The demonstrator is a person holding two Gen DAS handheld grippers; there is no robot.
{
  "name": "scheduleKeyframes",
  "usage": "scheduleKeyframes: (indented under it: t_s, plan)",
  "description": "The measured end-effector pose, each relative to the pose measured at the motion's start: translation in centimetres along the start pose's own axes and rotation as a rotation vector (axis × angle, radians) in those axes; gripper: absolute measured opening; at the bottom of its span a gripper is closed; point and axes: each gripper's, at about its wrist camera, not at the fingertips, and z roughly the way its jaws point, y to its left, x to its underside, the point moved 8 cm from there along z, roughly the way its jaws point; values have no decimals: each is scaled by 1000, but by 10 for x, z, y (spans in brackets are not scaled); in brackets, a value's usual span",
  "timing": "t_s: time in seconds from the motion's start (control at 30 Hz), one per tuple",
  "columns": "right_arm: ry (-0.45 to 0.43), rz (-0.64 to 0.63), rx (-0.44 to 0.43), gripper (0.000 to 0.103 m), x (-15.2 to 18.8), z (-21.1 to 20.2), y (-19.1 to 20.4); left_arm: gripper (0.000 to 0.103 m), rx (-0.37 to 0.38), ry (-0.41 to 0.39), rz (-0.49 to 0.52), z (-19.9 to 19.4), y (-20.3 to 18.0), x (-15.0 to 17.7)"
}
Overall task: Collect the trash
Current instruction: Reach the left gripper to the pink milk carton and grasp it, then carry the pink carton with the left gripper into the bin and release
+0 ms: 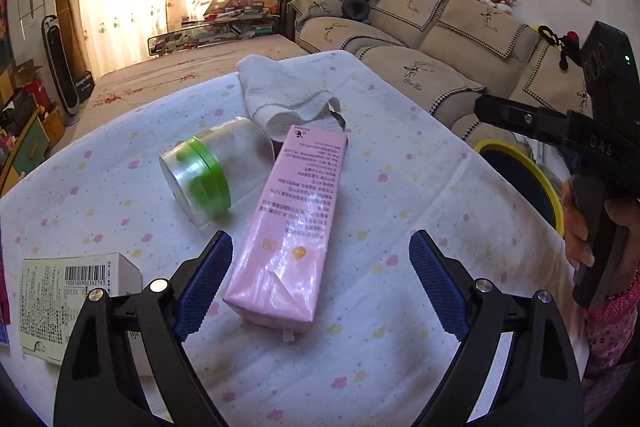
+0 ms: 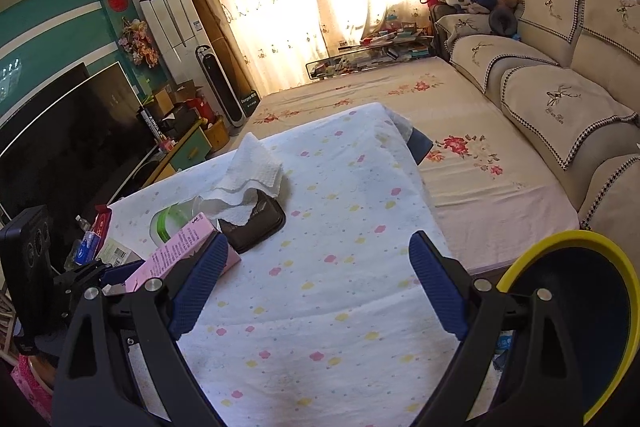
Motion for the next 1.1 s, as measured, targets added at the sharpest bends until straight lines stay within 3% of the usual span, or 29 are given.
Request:
scheduleKeyframes:
  t_s: [0.17, 0.27, 0.3, 0.37, 0.77, 0.9, 1.1]
  plan:
    - [-2, 14, -2, 87, -1, -2, -3, 60, -43, 51, -27, 20, 17, -8]
    - [-3, 18, -7, 88, -2, -3, -4, 55, -61, 59, -30, 27, 18, -6]
    - [-4, 19, -7, 88, -2, -3, -4, 47, -71, 54, -29, 26, 18, -7]
    - [-4, 19, -9, 88, -2, -4, -4, 40, -85, 49, -36, 24, 18, -7]
    - [-61, 21, 17, 88, -13, -25, -11, 38, -126, -24, -60, -54, -23, 29]
    - [-105, 33, 13, 88, -7, -64, -28, 38, -125, -26, -38, -67, -53, 30]
    - [-179, -14, 127, 91, 28, -142, -82, 38, -58, -50, 31, -62, -118, 5]
